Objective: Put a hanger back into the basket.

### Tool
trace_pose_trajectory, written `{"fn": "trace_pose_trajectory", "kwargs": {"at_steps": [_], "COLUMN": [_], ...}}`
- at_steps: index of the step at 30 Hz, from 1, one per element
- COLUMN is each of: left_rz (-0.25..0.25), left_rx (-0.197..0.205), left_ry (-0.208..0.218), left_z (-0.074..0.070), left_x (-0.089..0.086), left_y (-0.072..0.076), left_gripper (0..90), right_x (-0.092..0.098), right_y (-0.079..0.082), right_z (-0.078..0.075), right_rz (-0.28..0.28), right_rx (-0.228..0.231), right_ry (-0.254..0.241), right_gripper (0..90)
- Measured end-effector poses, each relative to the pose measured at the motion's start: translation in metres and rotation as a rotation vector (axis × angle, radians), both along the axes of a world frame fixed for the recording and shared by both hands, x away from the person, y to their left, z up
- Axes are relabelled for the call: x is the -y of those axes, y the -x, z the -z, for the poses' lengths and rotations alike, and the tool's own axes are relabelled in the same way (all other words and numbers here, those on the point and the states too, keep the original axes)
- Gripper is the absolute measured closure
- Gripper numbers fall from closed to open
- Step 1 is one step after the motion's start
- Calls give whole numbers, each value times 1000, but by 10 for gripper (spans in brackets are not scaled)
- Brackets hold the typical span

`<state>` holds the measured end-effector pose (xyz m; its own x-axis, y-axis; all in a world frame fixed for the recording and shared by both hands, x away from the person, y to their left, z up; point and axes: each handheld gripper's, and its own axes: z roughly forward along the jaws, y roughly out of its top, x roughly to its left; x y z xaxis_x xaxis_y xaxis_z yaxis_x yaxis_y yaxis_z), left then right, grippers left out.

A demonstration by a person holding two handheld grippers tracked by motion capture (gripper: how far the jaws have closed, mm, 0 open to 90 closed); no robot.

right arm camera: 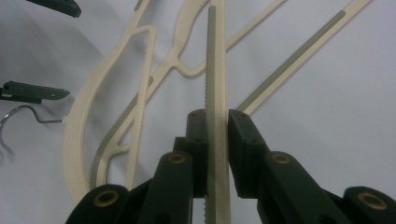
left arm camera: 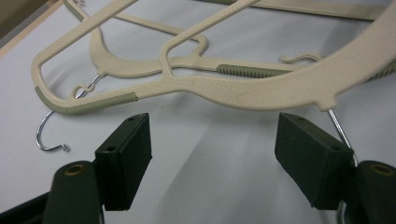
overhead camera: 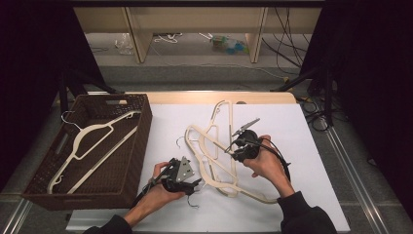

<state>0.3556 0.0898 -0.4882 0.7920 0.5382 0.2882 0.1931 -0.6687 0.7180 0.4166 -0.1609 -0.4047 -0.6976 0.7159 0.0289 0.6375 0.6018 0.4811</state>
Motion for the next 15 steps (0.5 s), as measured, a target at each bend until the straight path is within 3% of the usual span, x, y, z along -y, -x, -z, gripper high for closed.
{"fn": "trace_pose_trajectory", "kwargs": {"at_steps": [12, 13, 14, 15], "left_rz": [50, -59, -68, -76], "left_rx": [37, 99, -22, -22], "left_ry": [-73, -68, 11, 21], "left_z": [4, 3, 9, 10], "left_x": [9, 10, 14, 16], "left_y": [0, 5, 11, 13], "left_gripper": [284, 285, 289, 287], "right_x": [2, 2, 2, 2], "right_y": [-2, -2, -2, -2], "right_z": [-2, -2, -2, -2], "right_rz": [-8, -8, -8, -8], "right_rx": [3, 4, 5, 4], "right_ry": [-8, -10, -11, -12], "right_gripper": [792, 792, 792, 792]}}
